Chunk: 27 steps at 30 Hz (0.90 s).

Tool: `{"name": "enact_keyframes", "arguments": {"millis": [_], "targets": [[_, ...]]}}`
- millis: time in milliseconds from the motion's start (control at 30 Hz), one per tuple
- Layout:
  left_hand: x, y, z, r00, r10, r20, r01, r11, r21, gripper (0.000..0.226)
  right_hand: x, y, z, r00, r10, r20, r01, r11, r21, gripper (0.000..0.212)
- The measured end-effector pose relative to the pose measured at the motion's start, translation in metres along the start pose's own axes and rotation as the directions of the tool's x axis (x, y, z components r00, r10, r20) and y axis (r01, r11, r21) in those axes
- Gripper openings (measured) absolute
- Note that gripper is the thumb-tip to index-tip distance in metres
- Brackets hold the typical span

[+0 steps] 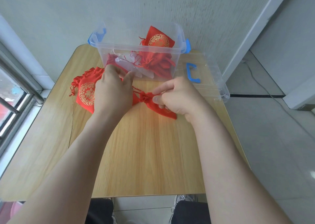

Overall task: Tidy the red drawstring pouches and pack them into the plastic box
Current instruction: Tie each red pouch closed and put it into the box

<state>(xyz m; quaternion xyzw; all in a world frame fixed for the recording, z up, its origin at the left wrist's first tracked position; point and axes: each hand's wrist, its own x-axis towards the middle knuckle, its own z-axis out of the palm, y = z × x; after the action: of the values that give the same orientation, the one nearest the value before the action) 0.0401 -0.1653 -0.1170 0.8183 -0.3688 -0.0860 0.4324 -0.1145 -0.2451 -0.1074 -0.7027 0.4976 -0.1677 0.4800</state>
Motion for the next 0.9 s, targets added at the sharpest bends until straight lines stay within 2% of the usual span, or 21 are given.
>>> {"name": "enact_keyframes", "arguments": {"millis": [167, 267, 400, 500, 600, 633, 667, 733, 800, 900], "targets": [[-0.001, -0.001, 0.004, 1.0, -0.005, 0.008, 0.004, 0.999, 0.032, 0.025, 0.002, 0.003, 0.006, 0.998, 0.052, -0.023, -0.053, 0.995, -0.081, 0.038], [-0.004, -0.001, 0.008, 1.0, 0.025, 0.017, -0.026, 0.999, 0.042, 0.026, -0.001, 0.001, 0.007, 0.998, 0.046, 0.03, -0.043, 0.993, -0.106, 0.048], [-0.005, -0.001, 0.01, 0.997, 0.06, 0.039, -0.06, 0.998, 0.006, 0.029, -0.003, -0.001, 0.012, 0.973, 0.06, 0.225, -0.008, 0.974, -0.227, 0.032], [-0.002, -0.002, 0.007, 0.997, 0.073, 0.038, -0.072, 0.996, -0.043, 0.03, -0.005, -0.001, 0.013, 0.962, 0.048, 0.27, 0.04, 0.949, -0.312, 0.017], [0.001, -0.002, 0.004, 1.0, 0.026, 0.012, -0.025, 0.991, -0.135, 0.028, -0.009, 0.003, 0.011, 0.955, 0.0, 0.298, 0.13, 0.901, -0.415, 0.047], [0.002, -0.002, 0.002, 1.0, 0.005, 0.009, -0.003, 0.988, -0.152, 0.027, -0.009, 0.005, 0.012, 0.956, -0.032, 0.29, 0.164, 0.882, -0.441, 0.048], [0.002, -0.002, 0.001, 1.0, -0.015, 0.008, 0.016, 0.986, -0.164, 0.027, -0.009, 0.007, 0.014, 0.963, -0.092, 0.255, 0.2, 0.874, -0.442, 0.039], [0.003, -0.001, 0.0, 0.999, -0.045, 0.01, 0.046, 0.98, -0.195, 0.034, -0.003, 0.011, 0.017, 0.963, -0.252, 0.1, 0.27, 0.868, -0.417, 0.007], [0.004, 0.0, -0.004, 0.997, -0.066, 0.028, 0.07, 0.969, -0.236, 0.048, 0.005, 0.013, 0.018, 0.928, -0.356, -0.114, 0.308, 0.901, -0.305, 0.015], [0.004, 0.0, -0.006, 0.997, -0.065, 0.039, 0.072, 0.979, -0.189, 0.049, 0.012, 0.009, 0.016, 0.844, -0.358, -0.4, 0.331, 0.934, -0.138, 0.032]]}}
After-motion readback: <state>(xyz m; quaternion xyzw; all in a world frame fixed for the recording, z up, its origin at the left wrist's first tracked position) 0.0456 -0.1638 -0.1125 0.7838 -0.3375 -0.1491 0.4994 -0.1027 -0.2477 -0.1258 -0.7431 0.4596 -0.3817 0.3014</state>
